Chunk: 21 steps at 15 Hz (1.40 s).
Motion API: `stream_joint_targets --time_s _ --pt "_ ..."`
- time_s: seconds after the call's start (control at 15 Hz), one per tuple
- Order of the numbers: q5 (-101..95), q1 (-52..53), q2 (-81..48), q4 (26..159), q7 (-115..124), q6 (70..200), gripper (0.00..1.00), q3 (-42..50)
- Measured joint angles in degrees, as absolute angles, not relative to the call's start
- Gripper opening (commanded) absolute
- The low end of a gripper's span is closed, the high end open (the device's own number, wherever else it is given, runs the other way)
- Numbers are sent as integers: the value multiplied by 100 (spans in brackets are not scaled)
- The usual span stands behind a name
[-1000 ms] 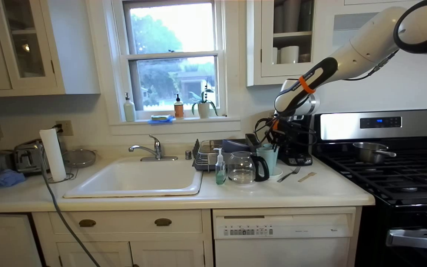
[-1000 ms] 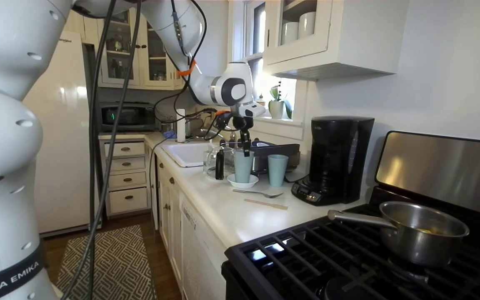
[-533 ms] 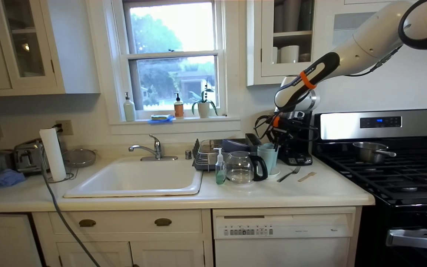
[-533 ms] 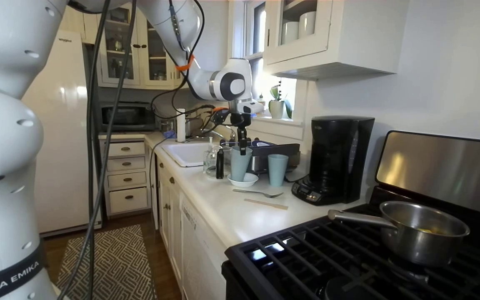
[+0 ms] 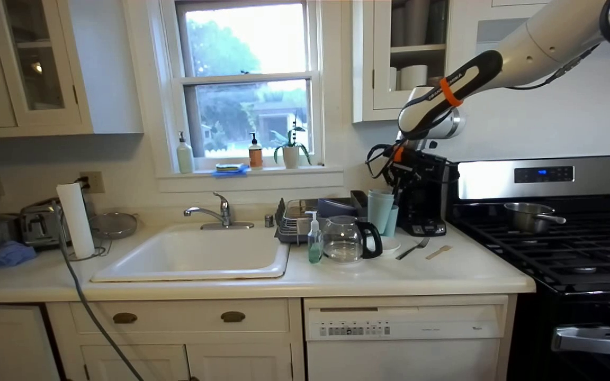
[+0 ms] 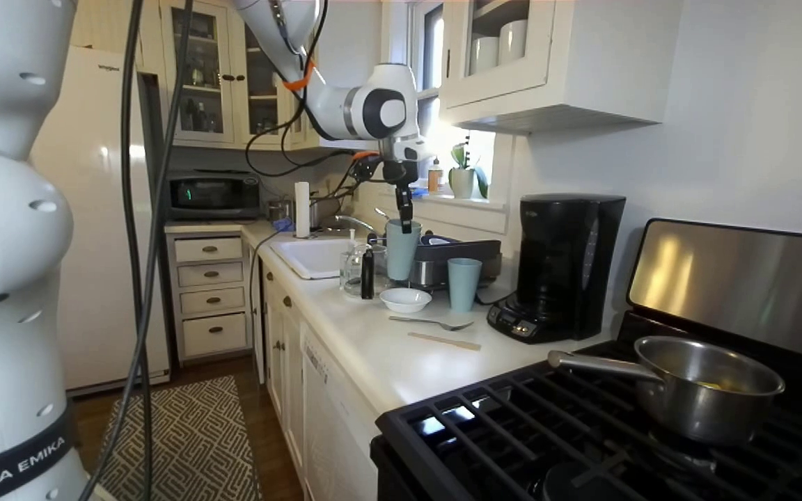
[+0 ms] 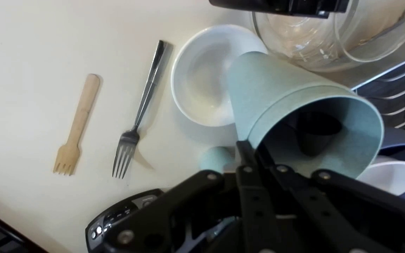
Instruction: Remove the stacked cups from the white bowl then unstack them.
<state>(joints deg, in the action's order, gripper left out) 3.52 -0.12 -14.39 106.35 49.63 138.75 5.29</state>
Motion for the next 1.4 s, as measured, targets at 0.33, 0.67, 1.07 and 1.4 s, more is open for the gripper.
stream_joint_targets --time_s 0.33,0.67,1.07,1.4 --pt "-139 -120 -928 10901 5180 13871 2 921" --pt "-318 -498 -729 11235 4912 13858 2 1158" --pt "60 -803 -756 11522 3555 13977 1 1167" --pt "67 -839 -897 11527 3197 14004 1 1225"
